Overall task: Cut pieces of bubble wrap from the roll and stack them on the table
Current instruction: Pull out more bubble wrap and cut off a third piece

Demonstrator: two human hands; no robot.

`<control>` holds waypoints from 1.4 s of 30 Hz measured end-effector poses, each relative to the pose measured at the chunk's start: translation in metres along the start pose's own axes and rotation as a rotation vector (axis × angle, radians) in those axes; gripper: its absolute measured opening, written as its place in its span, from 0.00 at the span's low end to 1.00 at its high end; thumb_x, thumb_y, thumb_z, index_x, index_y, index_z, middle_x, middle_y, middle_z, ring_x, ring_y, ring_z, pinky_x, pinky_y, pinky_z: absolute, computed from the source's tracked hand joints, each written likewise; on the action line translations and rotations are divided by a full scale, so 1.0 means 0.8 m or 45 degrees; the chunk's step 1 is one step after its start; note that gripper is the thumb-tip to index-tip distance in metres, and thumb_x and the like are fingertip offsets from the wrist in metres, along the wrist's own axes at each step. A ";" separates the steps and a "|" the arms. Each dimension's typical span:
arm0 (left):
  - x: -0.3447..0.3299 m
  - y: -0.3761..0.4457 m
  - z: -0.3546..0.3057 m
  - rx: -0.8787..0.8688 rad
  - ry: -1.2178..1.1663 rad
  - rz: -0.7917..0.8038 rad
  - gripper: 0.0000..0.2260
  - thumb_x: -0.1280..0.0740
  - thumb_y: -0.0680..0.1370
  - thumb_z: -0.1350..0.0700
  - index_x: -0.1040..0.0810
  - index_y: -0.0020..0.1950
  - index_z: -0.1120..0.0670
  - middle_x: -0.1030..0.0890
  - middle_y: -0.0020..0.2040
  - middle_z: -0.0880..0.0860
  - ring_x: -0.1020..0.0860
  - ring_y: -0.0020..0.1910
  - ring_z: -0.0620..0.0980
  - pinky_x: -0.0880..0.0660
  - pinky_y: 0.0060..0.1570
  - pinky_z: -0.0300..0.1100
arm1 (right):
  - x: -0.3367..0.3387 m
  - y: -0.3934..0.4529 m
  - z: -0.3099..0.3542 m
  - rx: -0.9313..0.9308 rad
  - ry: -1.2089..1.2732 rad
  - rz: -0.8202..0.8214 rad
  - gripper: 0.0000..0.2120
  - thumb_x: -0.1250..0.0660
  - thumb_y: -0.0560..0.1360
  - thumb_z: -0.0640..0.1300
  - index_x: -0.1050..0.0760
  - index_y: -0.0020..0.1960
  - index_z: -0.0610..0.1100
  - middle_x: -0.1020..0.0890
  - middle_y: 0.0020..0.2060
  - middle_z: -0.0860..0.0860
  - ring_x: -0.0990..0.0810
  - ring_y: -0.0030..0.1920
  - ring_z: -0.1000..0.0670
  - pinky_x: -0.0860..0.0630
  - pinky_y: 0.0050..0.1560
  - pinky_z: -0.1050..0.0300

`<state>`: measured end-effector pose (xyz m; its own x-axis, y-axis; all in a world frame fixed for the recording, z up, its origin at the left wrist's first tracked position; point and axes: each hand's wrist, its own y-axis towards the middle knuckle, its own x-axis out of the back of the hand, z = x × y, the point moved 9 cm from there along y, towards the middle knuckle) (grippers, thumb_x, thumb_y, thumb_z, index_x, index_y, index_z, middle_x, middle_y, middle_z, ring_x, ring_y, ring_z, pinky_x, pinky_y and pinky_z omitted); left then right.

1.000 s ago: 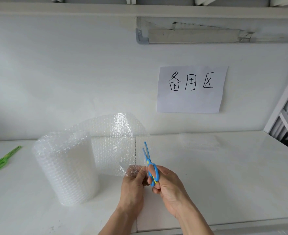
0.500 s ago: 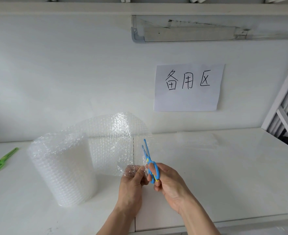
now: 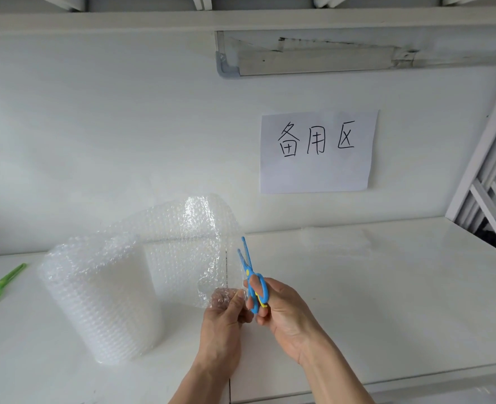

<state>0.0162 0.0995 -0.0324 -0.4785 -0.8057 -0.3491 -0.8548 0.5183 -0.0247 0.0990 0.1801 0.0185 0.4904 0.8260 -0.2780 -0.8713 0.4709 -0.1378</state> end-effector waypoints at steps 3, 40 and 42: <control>0.000 0.000 0.000 0.016 -0.031 -0.004 0.09 0.32 0.78 0.57 0.21 0.38 0.52 0.22 0.38 0.65 0.28 0.39 0.60 0.30 0.46 0.58 | -0.001 0.002 -0.006 -0.052 0.103 -0.021 0.17 0.25 0.67 0.55 0.20 0.46 0.42 0.25 0.32 0.47 0.35 0.29 0.54 0.37 0.34 0.61; -0.001 0.011 0.003 0.016 -0.317 0.088 0.18 0.28 0.75 0.50 0.25 0.49 0.65 0.28 0.39 0.64 0.29 0.40 0.63 0.29 0.46 0.58 | -0.008 0.008 -0.001 -0.119 0.032 0.174 0.31 0.22 0.60 0.63 0.19 0.52 0.39 0.22 0.34 0.46 0.33 0.26 0.54 0.32 0.28 0.61; -0.004 0.009 0.000 0.021 -0.303 0.123 0.24 0.26 0.73 0.48 0.24 0.54 0.68 0.30 0.42 0.64 0.33 0.44 0.65 0.33 0.49 0.59 | -0.005 0.008 -0.001 -0.113 0.034 0.098 0.28 0.25 0.66 0.60 0.20 0.53 0.38 0.22 0.34 0.46 0.33 0.26 0.53 0.32 0.27 0.61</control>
<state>0.0118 0.1055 -0.0316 -0.4951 -0.6631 -0.5614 -0.8033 0.5956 0.0050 0.0913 0.1797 0.0182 0.4221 0.8497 -0.3160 -0.9052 0.3760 -0.1980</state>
